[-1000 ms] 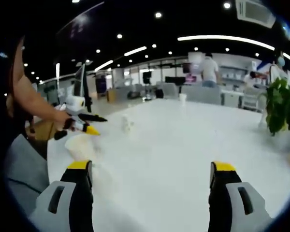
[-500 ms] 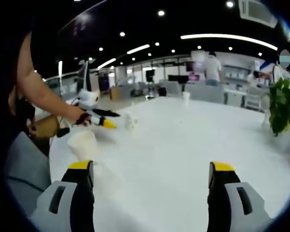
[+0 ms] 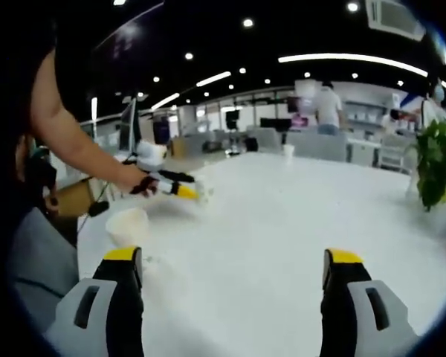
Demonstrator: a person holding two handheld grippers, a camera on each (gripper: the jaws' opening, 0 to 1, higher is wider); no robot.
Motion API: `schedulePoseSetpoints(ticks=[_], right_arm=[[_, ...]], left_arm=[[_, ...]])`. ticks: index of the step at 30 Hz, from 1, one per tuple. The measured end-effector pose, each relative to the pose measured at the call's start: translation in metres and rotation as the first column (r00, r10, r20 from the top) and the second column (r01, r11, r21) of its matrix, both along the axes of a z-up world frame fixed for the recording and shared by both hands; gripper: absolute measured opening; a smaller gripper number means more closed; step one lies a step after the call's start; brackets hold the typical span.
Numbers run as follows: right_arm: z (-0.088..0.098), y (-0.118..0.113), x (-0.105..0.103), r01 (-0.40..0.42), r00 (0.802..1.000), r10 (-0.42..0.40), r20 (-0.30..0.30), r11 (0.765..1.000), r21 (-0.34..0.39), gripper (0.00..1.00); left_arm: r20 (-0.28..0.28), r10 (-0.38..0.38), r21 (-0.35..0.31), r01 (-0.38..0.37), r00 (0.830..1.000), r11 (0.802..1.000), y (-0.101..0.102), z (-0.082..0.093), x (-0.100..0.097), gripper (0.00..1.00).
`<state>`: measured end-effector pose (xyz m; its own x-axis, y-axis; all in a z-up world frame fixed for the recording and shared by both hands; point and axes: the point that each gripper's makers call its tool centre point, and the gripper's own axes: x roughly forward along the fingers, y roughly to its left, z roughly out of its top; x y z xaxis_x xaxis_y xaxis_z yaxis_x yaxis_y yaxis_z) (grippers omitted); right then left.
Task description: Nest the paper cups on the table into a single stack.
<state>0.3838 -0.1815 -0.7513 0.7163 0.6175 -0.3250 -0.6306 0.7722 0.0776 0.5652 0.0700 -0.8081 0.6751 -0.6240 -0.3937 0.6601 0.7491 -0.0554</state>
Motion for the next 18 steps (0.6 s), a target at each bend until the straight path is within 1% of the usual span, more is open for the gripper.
schedulePoseSetpoints(ticks=[2, 5, 9, 12, 13, 15, 17, 18], right_arm=[[0.001, 0.000, 0.000, -0.001, 1.000, 0.001, 0.002, 1.000, -0.002, 1.00], [0.002, -0.001, -0.002, 0.003, 1.000, -0.003, 0.000, 1.000, 0.001, 1.00], [-0.001, -0.001, -0.004, 0.002, 1.000, -0.002, -0.012, 1.000, -0.002, 1.00], [-0.002, -0.001, -0.005, 0.003, 1.000, -0.003, -0.016, 1.000, -0.003, 1.00], [-0.003, -0.001, -0.005, 0.005, 1.000, -0.005, -0.019, 1.000, -0.001, 1.00], [-0.003, -0.001, -0.005, 0.004, 1.000, -0.004, -0.019, 1.000, -0.002, 1.00], [-0.003, 0.001, -0.005, 0.004, 1.000, -0.004, -0.020, 1.000, 0.001, 1.00], [-0.001, 0.003, -0.005, 0.004, 1.000, -0.004, -0.020, 1.000, 0.002, 1.00]], left_arm=[[-0.007, 0.002, -0.005, -0.002, 1.000, 1.000, 0.000, -0.003, 0.002, 0.74], [-0.014, 0.006, 0.005, -0.006, 1.000, 1.000, 0.001, -0.008, 0.005, 0.69], [-0.008, -0.012, 0.012, 0.012, 1.000, 1.000, -0.002, -0.010, 0.010, 0.65], [-0.007, -0.017, 0.005, 0.017, 1.000, 1.000, -0.004, -0.008, 0.014, 0.63], [-0.010, -0.016, -0.013, 0.016, 1.000, 1.000, -0.006, -0.007, 0.016, 0.61], [-0.008, -0.016, -0.013, 0.016, 1.000, 1.000, -0.006, -0.005, 0.018, 0.56], [-0.007, -0.023, 0.001, 0.023, 1.000, 1.000, -0.007, -0.005, 0.019, 0.44], [-0.021, -0.028, 0.006, 0.028, 0.999, 1.000, -0.006, -0.005, 0.019, 0.39]])
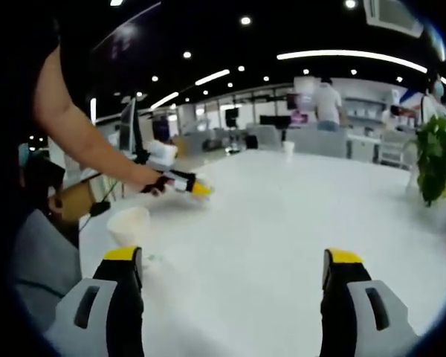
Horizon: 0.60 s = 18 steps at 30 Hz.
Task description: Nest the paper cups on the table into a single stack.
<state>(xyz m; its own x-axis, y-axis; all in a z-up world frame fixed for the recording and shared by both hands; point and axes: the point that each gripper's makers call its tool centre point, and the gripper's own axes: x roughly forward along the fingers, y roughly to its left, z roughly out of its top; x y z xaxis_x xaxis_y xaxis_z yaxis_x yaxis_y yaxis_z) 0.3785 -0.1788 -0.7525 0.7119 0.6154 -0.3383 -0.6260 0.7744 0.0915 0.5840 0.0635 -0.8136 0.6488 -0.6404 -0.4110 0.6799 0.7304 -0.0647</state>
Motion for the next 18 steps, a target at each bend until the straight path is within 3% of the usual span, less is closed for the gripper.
schedulePoseSetpoints(ticks=[18], right_arm=[[-0.0027, 0.0069, -0.0029, -0.013, 1.000, 0.013, -0.010, 1.000, 0.004, 0.99]], left_arm=[[0.011, -0.051, 0.019, 0.051, 0.999, 0.999, -0.0017, 0.0052, 0.0008, 0.38]])
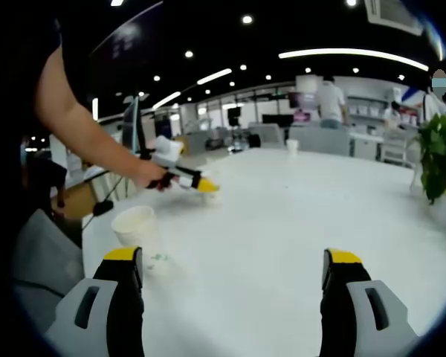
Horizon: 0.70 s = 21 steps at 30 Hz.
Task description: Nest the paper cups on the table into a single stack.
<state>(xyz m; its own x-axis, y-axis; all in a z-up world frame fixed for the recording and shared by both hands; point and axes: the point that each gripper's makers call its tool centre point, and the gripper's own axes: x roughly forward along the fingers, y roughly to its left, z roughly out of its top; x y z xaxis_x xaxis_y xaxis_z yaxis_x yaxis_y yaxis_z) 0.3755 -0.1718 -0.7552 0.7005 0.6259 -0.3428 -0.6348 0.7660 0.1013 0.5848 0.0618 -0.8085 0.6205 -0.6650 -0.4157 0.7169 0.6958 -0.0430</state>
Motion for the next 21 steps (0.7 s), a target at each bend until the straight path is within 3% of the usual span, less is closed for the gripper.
schedulePoseSetpoints(ticks=[12, 21], right_arm=[[0.001, -0.001, -0.001, 0.001, 1.000, -0.001, 0.001, 1.000, -0.003, 0.99], [0.005, 0.000, -0.002, 0.002, 1.000, -0.002, 0.007, 1.000, -0.003, 0.99]], left_arm=[[-0.024, -0.039, 0.003, 0.039, 0.999, 0.999, -0.007, 0.009, 0.002, 0.38], [-0.012, -0.052, -0.007, 0.052, 0.999, 0.999, -0.010, 0.027, 0.006, 0.38]])
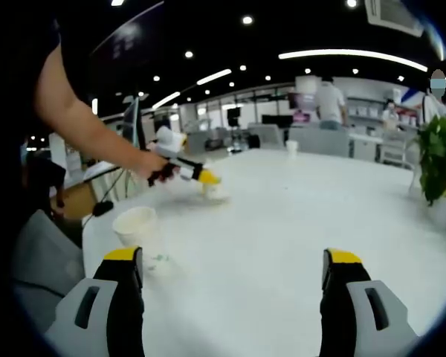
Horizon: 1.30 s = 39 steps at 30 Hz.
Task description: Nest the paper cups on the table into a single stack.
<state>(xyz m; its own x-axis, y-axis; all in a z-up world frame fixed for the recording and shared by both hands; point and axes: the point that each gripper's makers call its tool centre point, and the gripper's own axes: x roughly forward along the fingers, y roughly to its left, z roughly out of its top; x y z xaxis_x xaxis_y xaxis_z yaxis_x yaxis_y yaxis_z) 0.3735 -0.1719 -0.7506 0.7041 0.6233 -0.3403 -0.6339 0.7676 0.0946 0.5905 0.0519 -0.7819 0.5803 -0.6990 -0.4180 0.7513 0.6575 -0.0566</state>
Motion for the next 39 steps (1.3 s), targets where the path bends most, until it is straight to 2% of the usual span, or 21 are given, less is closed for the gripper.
schedulePoseSetpoints(ticks=[11, 17, 25, 39], right_arm=[[0.002, 0.002, 0.000, -0.003, 1.000, 0.003, 0.009, 1.000, -0.002, 0.99], [0.003, 0.001, 0.001, -0.006, 1.000, 0.006, 0.013, 1.000, -0.007, 0.99], [0.012, 0.001, 0.003, -0.006, 1.000, 0.006, 0.026, 1.000, -0.013, 0.99], [0.022, -0.002, 0.006, -0.011, 0.999, 0.012, 0.050, 1.000, -0.024, 0.99]], left_arm=[[0.028, -0.015, -0.013, 0.016, 0.999, 1.000, -0.006, 0.033, 0.010, 0.38], [0.021, -0.036, -0.029, 0.037, 0.999, 0.999, -0.012, 0.046, 0.007, 0.38], [0.033, -0.055, -0.042, 0.056, 0.998, 0.998, -0.016, 0.071, 0.013, 0.38], [0.045, -0.078, -0.026, 0.079, 0.996, 0.996, -0.019, 0.104, 0.013, 0.38]])
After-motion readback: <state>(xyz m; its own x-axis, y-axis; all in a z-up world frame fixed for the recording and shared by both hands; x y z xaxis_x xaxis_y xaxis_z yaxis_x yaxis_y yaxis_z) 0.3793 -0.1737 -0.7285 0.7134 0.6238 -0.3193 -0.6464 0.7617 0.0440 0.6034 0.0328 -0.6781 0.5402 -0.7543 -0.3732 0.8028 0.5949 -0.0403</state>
